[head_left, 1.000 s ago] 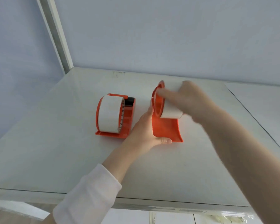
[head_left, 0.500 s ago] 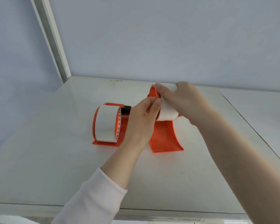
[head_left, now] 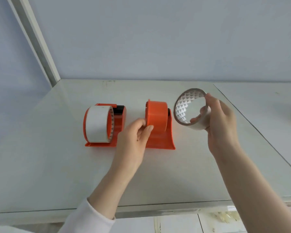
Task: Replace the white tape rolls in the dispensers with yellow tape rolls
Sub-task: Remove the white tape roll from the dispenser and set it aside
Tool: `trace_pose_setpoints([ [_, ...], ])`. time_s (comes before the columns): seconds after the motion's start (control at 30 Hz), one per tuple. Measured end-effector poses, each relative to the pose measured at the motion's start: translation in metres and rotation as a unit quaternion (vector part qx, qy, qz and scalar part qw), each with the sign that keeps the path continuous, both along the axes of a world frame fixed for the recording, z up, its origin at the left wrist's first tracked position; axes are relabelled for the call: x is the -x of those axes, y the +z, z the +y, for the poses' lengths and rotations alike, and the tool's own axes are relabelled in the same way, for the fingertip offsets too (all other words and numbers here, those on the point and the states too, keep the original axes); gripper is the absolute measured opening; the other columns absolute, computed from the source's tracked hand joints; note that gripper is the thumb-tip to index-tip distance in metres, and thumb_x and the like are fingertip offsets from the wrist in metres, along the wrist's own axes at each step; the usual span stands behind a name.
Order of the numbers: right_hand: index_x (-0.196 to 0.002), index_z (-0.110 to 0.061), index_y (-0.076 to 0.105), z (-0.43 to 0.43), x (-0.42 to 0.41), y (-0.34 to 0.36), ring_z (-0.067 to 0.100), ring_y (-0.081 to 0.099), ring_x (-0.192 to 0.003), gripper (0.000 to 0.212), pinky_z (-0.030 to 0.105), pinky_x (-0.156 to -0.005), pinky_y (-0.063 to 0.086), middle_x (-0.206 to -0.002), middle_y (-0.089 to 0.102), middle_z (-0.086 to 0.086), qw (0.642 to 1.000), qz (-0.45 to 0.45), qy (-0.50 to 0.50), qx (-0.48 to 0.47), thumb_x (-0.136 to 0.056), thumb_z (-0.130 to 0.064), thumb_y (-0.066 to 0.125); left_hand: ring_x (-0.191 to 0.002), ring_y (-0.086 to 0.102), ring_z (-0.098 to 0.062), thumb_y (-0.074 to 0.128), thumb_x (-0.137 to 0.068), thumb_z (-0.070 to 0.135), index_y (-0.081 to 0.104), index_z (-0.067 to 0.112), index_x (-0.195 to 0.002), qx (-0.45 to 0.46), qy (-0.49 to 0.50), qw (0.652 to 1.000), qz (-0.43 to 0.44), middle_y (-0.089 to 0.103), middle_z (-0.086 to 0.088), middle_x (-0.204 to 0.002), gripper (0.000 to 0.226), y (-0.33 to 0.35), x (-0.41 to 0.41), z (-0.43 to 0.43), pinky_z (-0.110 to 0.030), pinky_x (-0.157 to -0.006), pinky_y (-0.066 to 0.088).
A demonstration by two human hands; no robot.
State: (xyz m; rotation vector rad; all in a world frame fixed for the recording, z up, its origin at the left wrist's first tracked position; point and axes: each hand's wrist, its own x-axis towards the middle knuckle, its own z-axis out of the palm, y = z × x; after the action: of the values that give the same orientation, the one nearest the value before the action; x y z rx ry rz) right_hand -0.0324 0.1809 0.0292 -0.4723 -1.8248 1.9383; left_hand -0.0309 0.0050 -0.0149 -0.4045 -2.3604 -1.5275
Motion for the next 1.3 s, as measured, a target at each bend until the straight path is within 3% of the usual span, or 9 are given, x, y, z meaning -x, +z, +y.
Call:
trace_pose_setpoints([
  [0.13, -0.081, -0.014, 0.058, 0.0, -0.018, -0.011, 0.012, 0.053, -0.037, 0.018, 0.03, -0.061, 0.048, -0.063, 0.045, 0.0, 0.992, 0.004, 0.008, 0.126, -0.087, -0.03, 0.053, -0.094, 0.066, -0.023, 0.056, -0.089, 0.014, 0.065, 0.005, -0.098, 0.047, 0.01, 0.999, -0.02, 0.072, -0.01, -0.099, 0.016, -0.014, -0.005, -0.003, -0.026, -0.081, 0.046],
  [0.23, -0.082, -0.012, 0.058, 0.001, -0.035, -0.018, 0.01, 0.047, -0.036, 0.02, 0.023, -0.049, 0.045, -0.051, 0.044, -0.004, 0.973, 0.012, 0.025, 0.228, -0.088, -0.03, 0.051, -0.124, 0.052, -0.022, 0.057, -0.089, 0.016, 0.056, 0.007, -0.124, 0.08, 0.029, 0.996, -0.026, 0.059, -0.006, -0.13, 0.036, -0.017, -0.016, -0.003, -0.01, -0.093, 0.031],
  [0.33, -0.088, -0.008, 0.056, 0.012, -0.068, -0.025, 0.008, 0.038, -0.037, 0.026, 0.016, -0.042, 0.04, -0.053, 0.03, -0.005, 0.941, 0.038, 0.066, 0.331, -0.09, -0.032, 0.044, -0.136, 0.039, -0.027, 0.055, -0.089, 0.024, 0.039, 0.002, -0.136, 0.04, 0.066, 0.992, 0.096, 0.04, -0.014, -0.145, 0.054, -0.007, -0.044, 0.009, -0.028, -0.111, 0.028],
  [0.4, -0.095, -0.006, 0.055, 0.024, -0.101, -0.032, 0.007, 0.034, -0.038, 0.031, 0.016, -0.04, 0.039, -0.054, 0.027, -0.006, 0.925, 0.056, 0.082, 0.366, -0.084, -0.034, 0.046, -0.136, 0.039, -0.026, 0.049, -0.091, 0.025, 0.038, 0.006, -0.134, -0.016, -0.023, 0.989, 0.148, 0.04, -0.012, -0.143, 0.048, -0.007, -0.07, 0.033, -0.04, -0.11, 0.035],
  [0.47, -0.1, -0.006, 0.054, 0.037, -0.141, -0.039, 0.005, 0.033, -0.037, 0.04, 0.016, -0.041, 0.038, -0.049, 0.028, -0.008, 0.918, 0.074, 0.083, 0.38, -0.074, -0.037, 0.048, -0.133, 0.043, -0.013, 0.047, -0.09, 0.037, 0.038, 0.016, -0.133, -0.095, -0.168, 0.98, 0.056, 0.041, -0.003, -0.144, 0.048, -0.008, -0.098, 0.063, -0.03, -0.105, 0.04],
  [0.53, -0.103, -0.007, 0.053, 0.05, -0.18, -0.046, 0.004, 0.034, -0.038, 0.044, 0.015, -0.042, 0.039, -0.046, 0.03, -0.009, 0.919, 0.097, 0.064, 0.376, -0.073, -0.039, 0.046, -0.122, 0.052, 0.0, 0.048, -0.085, 0.046, 0.041, 0.026, -0.133, -0.163, -0.285, 0.937, -0.117, 0.047, 0.01, -0.14, 0.052, -0.012, -0.124, 0.092, -0.022, -0.097, 0.045],
  [0.73, -0.103, -0.011, 0.054, 0.086, -0.291, -0.084, 0.008, 0.043, -0.05, 0.039, 0.02, -0.056, 0.046, -0.056, 0.045, -0.007, 0.932, 0.067, -0.128, 0.333, -0.076, -0.039, 0.05, -0.101, 0.069, -0.027, 0.049, -0.084, 0.038, 0.051, 0.015, -0.126, -0.158, -0.488, 0.719, -0.469, 0.07, -0.01, -0.114, 0.047, -0.057, -0.171, 0.171, -0.048, -0.09, 0.054],
  [0.9, -0.095, -0.018, 0.064, 0.107, -0.375, -0.123, 0.017, 0.068, -0.077, 0.035, 0.03, -0.077, 0.054, -0.082, 0.071, -0.002, 0.904, -0.009, -0.292, 0.312, -0.073, -0.041, 0.052, -0.101, 0.069, -0.021, 0.053, -0.075, 0.038, 0.052, 0.017, -0.121, -0.054, -0.55, 0.648, -0.524, 0.067, -0.005, -0.118, 0.051, -0.104, -0.223, 0.23, -0.041, -0.088, 0.055],
  [1.3, -0.124, -0.011, 0.05, 0.165, -0.535, -0.216, 0.024, 0.068, -0.099, 0.053, 0.031, -0.08, 0.057, -0.112, 0.068, 0.009, 0.808, -0.067, -0.472, 0.345, -0.077, -0.037, 0.052, -0.1, 0.068, -0.013, 0.048, -0.089, 0.033, 0.043, 0.024, -0.135, 0.147, -0.585, 0.591, -0.535, 0.063, -0.001, -0.12, 0.046, -0.181, -0.383, 0.34, -0.027, -0.076, 0.059],
])
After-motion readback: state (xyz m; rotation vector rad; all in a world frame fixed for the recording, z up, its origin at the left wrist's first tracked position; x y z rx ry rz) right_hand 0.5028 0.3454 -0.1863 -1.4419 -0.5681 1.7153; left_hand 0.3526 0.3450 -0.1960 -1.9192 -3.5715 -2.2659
